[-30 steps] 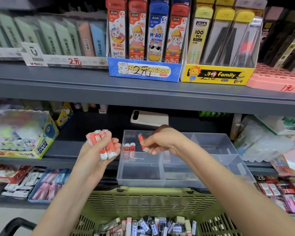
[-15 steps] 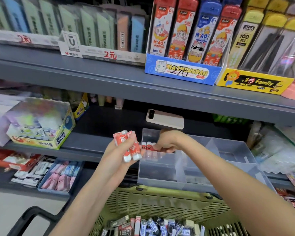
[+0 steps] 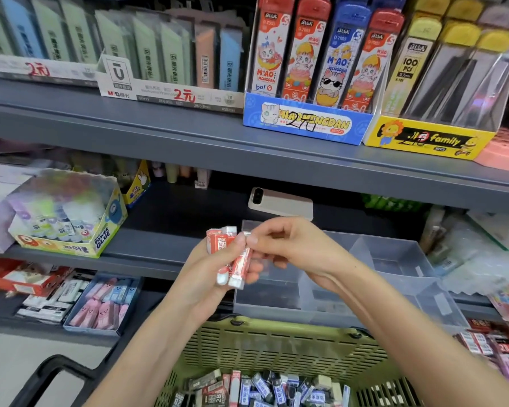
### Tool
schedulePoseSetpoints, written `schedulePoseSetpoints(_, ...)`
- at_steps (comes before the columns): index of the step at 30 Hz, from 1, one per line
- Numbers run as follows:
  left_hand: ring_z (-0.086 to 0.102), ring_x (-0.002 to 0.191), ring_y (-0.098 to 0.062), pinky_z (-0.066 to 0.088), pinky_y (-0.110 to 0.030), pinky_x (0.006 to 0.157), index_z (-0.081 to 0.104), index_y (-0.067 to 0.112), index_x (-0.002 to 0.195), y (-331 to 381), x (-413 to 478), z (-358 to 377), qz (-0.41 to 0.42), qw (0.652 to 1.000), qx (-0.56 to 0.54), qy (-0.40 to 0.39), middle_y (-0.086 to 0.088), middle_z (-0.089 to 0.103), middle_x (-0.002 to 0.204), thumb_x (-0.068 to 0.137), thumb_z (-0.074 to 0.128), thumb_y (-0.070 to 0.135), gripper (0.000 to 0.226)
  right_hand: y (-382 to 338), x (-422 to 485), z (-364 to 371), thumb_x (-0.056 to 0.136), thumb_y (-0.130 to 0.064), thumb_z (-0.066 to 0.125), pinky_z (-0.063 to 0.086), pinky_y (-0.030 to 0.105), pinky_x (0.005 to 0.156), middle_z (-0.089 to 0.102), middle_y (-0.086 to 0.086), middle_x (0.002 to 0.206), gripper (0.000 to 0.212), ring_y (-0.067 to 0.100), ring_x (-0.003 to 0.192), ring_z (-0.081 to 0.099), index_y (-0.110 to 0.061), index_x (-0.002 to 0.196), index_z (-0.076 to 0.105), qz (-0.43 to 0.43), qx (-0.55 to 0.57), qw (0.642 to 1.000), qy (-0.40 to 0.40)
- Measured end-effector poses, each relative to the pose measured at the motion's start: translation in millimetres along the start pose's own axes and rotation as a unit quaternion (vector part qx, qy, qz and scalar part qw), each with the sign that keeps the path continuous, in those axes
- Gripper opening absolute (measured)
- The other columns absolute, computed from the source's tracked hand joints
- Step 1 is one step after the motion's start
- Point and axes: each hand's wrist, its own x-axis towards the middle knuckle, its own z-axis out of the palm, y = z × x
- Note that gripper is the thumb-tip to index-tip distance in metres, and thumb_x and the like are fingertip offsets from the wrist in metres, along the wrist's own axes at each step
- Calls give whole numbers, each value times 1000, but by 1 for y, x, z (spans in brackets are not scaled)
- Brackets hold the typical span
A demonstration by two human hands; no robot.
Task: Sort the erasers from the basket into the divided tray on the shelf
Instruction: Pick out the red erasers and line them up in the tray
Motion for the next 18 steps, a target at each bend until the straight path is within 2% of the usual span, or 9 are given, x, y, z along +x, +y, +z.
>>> schedulePoseSetpoints(3, 68, 59, -17, 53, -25, 51, 59, 6, 102, 0, 1, 6, -4, 999, 39, -9, -13, 73, 82, 75, 64, 33, 39, 0, -7, -15, 88, -6, 59, 44, 18, 47, 64, 6, 67, 10, 9, 55, 56, -5, 84, 68, 7, 107, 994, 36)
schedulePoseSetpoints(5, 67, 60, -15, 52, -23, 52, 55, 8, 103, -1, 1, 13, -2, 998, 57, -16, -14, 74, 85, 72, 67, 32, 41, 2, -15, -30, 87, 2, 56, 47, 20, 48, 63, 8, 66, 8, 11, 51, 56, 0, 89, 63, 6, 134, 988, 80)
schedulePoseSetpoints(7, 66, 61, -14, 51, -21, 53, 53, 9, 102, -3, 4, 22, 7, 997, 77, -22, -14, 73, 83, 69, 70, 32, 43, 6, -26, -45, 84, 8, 56, 45, 23, 50, 62, 8, 65, 16, 15, 50, 54, -1, 96, 60, -3, 80, 994, 75)
schedulePoseSetpoints(9, 64, 58, -12, 51, -21, 53, 52, 10, 98, -6, 10, 34, 19, 995, 98, -8, -9, 72, 76, 69, 71, 35, 43, 9, -39, -57, 78, 10, 61, 46, 23, 54, 62, 10, 68, 23, 18, 57, 54, -5, 95, 66, -8, -16, 999, 31)
schedulePoseSetpoints(11, 62, 55, -12, 49, -22, 50, 51, 11, 94, -9, 16, 47, 36, 990, 136, 1, -5, 69, 70, 75, 70, 35, 36, 11, -50, -64, 69, 0, 68, 47, 21, 57, 62, 10, 70, 21, 16, 62, 55, -11, 87, 72, 0, -90, 996, -10)
schedulePoseSetpoints(13, 60, 53, -12, 47, -21, 47, 53, 11, 91, -11, 21, 59, 56, 983, 175, -7, -7, 68, 70, 86, 65, 30, 23, 13, -55, -71, 67, -5, 72, 47, 20, 56, 65, 9, 69, 18, 13, 63, 57, -10, 84, 72, 7, -86, 996, -5)
schedulePoseSetpoints(16, 56, 51, -10, 42, -19, 45, 58, 17, 88, -9, 25, 64, 49, 983, 177, 26, -2, 64, 65, 89, 62, 33, 17, 23, -50, -87, 72, 5, 71, 45, 22, 50, 66, 9, 64, 12, 16, 58, 58, 1, 83, 68, 44, -5, 993, 112)
schedulePoseSetpoints(18, 52, 51, -9, 39, -18, 43, 55, 17, 90, -6, 26, 62, 1, 991, 123, 54, 0, 59, 62, 87, 64, 36, 20, 31, -40, -99, 72, 1, 70, 41, 25, 51, 57, 13, 58, 5, 21, 53, 49, 3, 71, 65, 96, -90, 974, 185)
